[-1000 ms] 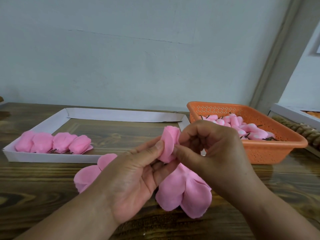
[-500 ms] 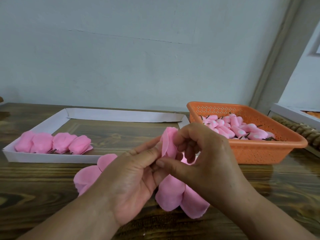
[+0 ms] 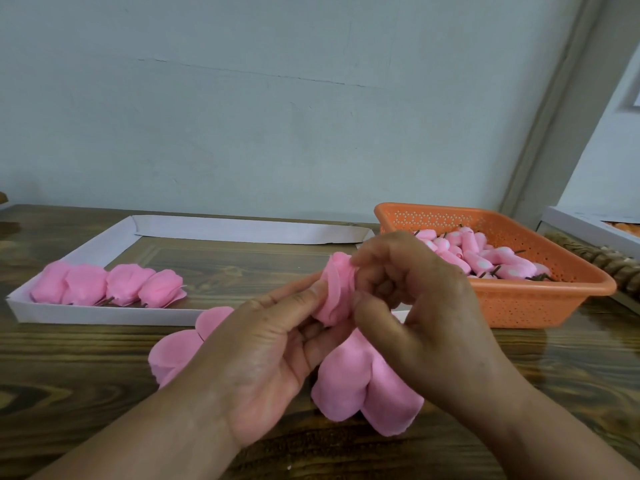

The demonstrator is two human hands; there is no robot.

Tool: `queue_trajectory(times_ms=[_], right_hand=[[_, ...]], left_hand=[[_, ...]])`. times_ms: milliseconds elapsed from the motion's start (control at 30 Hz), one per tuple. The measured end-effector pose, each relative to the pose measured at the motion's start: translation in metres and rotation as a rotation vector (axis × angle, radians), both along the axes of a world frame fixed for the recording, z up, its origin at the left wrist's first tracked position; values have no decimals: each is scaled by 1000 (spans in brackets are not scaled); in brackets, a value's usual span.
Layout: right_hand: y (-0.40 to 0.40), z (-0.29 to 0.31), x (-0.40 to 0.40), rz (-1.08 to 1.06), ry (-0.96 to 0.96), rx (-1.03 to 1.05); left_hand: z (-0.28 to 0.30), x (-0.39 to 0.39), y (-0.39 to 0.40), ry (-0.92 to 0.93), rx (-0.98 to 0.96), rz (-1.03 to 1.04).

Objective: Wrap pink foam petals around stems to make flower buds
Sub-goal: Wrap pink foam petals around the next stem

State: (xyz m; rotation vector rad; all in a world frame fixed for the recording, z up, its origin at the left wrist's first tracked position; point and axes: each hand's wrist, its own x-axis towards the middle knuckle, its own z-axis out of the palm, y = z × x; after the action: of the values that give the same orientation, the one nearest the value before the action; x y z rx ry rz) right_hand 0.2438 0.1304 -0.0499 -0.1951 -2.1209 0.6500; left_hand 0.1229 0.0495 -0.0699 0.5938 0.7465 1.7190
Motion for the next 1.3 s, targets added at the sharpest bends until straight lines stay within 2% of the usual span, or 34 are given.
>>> queue_trajectory(times_ms=[167,633,967,1300], right_hand=[[8,6,7,64,-98,51],[17,18,21,170,-332,-52],[15,20,21,196,-318,-75],[16,19,20,247,-267,44]], left_hand=[[0,0,0,-1,-3,-13],[2,3,-2,69,-100,-84],[3,3,-5,147,-86,-101],[2,4,-4,75,-152,-50]])
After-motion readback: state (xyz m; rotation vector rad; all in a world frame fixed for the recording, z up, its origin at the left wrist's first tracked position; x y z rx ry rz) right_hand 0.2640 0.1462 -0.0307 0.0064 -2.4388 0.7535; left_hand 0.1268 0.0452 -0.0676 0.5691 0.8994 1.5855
